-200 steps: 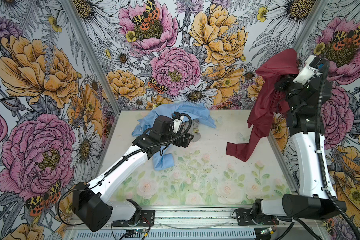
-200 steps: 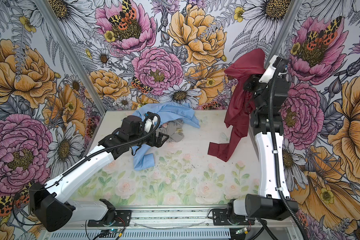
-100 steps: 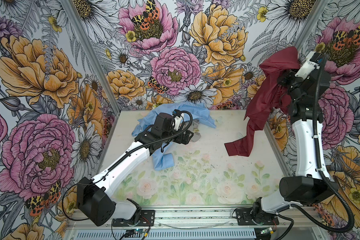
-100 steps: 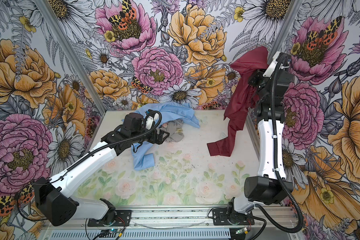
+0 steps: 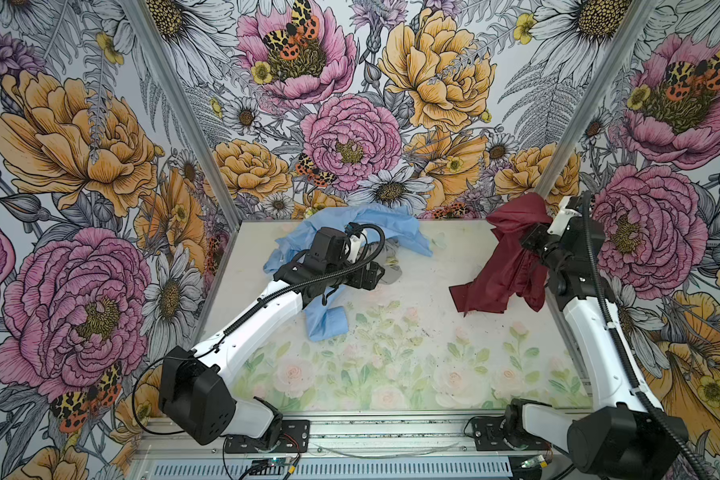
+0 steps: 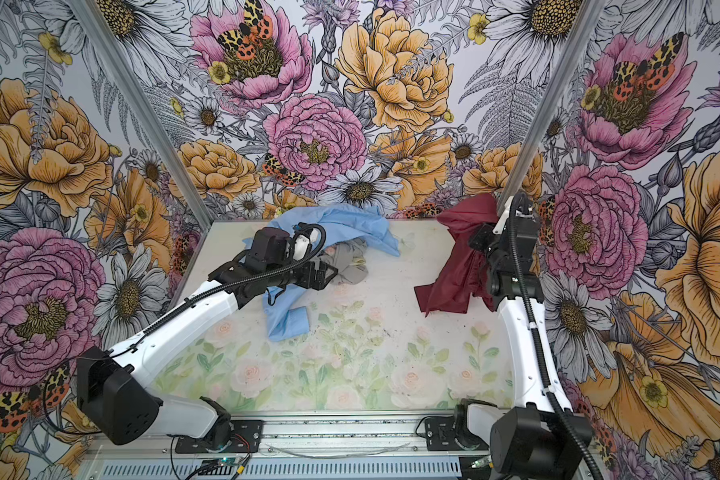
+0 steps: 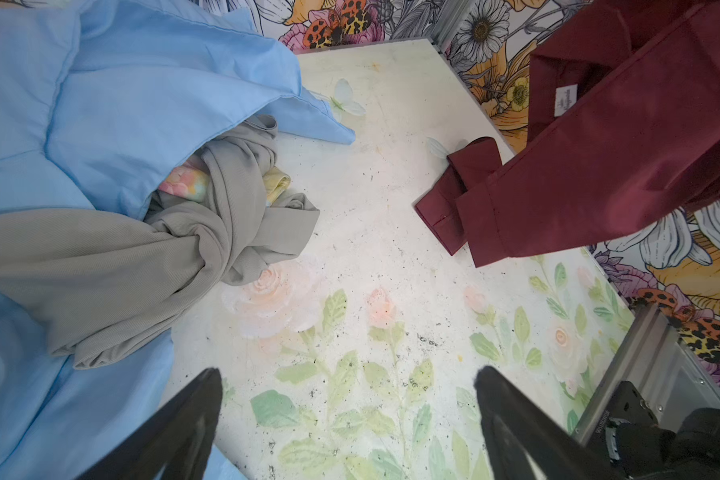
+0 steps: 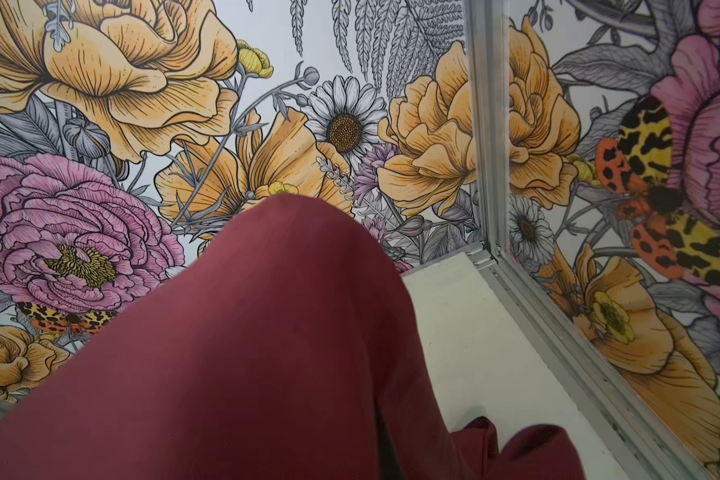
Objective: Pick out a specific cloth from the pile
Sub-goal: 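Lower the maroon shirt onto the clear table and open the right gripper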
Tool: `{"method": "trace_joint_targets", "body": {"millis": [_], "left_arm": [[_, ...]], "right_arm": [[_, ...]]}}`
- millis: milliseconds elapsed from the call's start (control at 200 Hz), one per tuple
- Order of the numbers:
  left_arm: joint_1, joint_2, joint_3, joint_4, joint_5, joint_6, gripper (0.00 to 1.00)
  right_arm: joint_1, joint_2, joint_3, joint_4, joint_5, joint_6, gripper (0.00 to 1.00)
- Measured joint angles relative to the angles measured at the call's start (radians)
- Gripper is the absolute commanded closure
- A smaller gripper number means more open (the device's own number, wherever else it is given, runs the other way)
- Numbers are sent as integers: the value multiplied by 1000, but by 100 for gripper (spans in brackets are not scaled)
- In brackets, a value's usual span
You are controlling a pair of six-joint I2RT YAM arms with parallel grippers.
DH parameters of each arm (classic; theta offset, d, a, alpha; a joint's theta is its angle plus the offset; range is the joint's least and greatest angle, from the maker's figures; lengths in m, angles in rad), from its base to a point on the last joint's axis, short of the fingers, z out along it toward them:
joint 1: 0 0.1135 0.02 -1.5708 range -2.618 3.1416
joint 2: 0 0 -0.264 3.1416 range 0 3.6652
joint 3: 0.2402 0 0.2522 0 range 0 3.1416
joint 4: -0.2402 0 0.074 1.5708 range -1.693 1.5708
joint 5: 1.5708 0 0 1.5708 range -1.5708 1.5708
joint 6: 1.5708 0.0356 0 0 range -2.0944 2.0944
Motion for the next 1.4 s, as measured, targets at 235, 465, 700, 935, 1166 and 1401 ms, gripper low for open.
{"method": "trace_joint_targets", "body": {"millis": [235, 465, 700, 935, 1166, 1401], "left_arm": [[8, 0, -8, 1, 2, -3, 5], [40, 0, -18, 8, 8, -3, 5], [60, 0, -21, 9, 8, -4, 6], [80, 0, -29, 16, 7, -10, 6], [99, 6, -34, 19, -1, -11, 6], [109, 19, -38, 19, -19, -10, 6]], "right_arm": [[59, 53, -196, -23, 47, 11, 100], [76, 250, -214, -83, 105, -13, 100], [81, 473, -135, -173, 150, -77, 100], [97, 599, -60, -242, 243, -156, 100], [101, 651, -14, -264, 350, -212, 100], [99, 662, -10, -263, 415, -238, 100]]}}
